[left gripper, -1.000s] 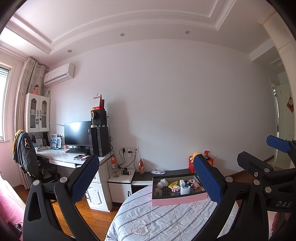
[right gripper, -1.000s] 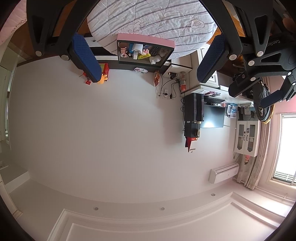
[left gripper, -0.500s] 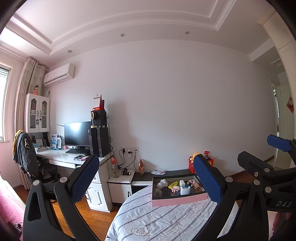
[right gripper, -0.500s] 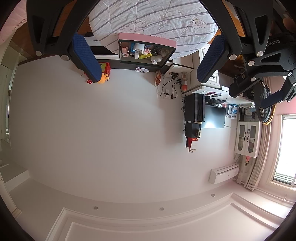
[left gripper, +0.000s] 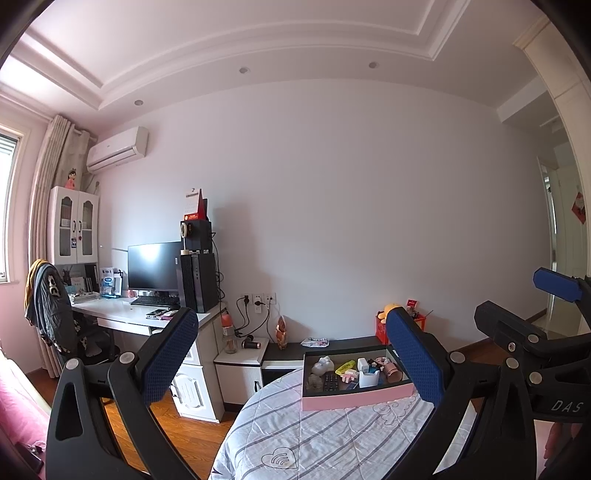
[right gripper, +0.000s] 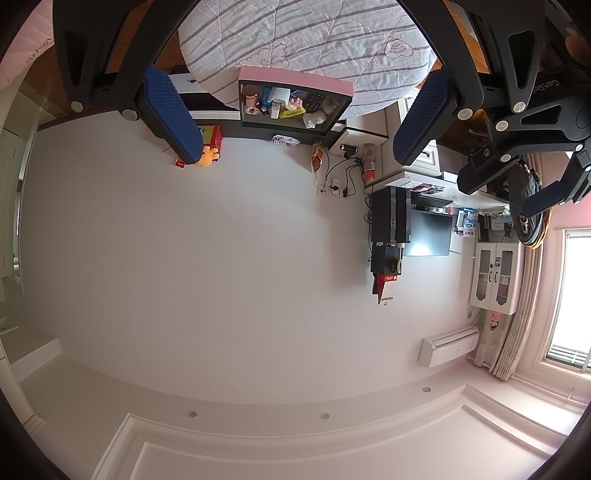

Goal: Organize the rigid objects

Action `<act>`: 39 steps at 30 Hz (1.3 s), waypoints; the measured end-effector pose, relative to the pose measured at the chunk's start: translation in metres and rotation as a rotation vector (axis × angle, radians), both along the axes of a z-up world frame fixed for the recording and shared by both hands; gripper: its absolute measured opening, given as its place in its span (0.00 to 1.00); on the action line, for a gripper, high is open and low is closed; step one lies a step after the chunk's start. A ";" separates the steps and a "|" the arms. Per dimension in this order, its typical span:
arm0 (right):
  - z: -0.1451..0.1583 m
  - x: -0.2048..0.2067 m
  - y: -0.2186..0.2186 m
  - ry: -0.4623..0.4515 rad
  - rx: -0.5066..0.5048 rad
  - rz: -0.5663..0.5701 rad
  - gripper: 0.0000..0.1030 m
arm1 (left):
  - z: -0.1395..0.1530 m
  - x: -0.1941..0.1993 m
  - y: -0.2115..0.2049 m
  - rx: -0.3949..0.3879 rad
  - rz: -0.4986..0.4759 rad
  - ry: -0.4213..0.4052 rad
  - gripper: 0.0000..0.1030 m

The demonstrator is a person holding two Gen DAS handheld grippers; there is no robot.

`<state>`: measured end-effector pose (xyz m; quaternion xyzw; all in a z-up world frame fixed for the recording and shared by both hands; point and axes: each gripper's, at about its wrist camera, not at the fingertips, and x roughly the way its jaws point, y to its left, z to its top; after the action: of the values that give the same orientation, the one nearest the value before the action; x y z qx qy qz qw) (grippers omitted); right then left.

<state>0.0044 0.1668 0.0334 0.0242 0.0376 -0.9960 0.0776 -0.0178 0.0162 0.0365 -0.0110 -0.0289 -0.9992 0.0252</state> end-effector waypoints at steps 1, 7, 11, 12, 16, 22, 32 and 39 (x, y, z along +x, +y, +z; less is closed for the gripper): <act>0.000 0.000 0.000 -0.001 0.000 0.000 1.00 | 0.000 0.000 0.000 0.001 0.000 -0.001 1.00; 0.001 0.001 0.001 -0.002 0.000 0.000 1.00 | -0.002 0.001 0.000 -0.001 0.001 -0.002 1.00; 0.001 0.001 0.001 -0.003 0.001 -0.001 1.00 | -0.002 0.001 0.000 -0.002 -0.001 -0.003 1.00; 0.000 0.000 0.001 -0.003 0.001 -0.001 1.00 | -0.003 0.001 0.000 -0.001 -0.002 -0.003 1.00; 0.000 -0.001 0.001 -0.004 0.002 -0.004 1.00 | -0.007 0.001 0.000 0.000 -0.005 -0.005 1.00; -0.003 -0.002 0.000 -0.012 0.005 -0.008 1.00 | -0.008 0.000 0.000 -0.002 -0.003 -0.013 1.00; -0.003 -0.002 0.000 -0.015 0.003 -0.002 1.00 | -0.011 0.002 0.000 -0.010 0.002 0.014 1.00; -0.004 -0.002 0.000 -0.013 0.003 0.000 1.00 | -0.011 0.003 0.000 -0.011 0.003 0.017 1.00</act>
<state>0.0019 0.1667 0.0292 0.0310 0.0385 -0.9958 0.0777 -0.0151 0.0160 0.0258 -0.0196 -0.0343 -0.9988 0.0271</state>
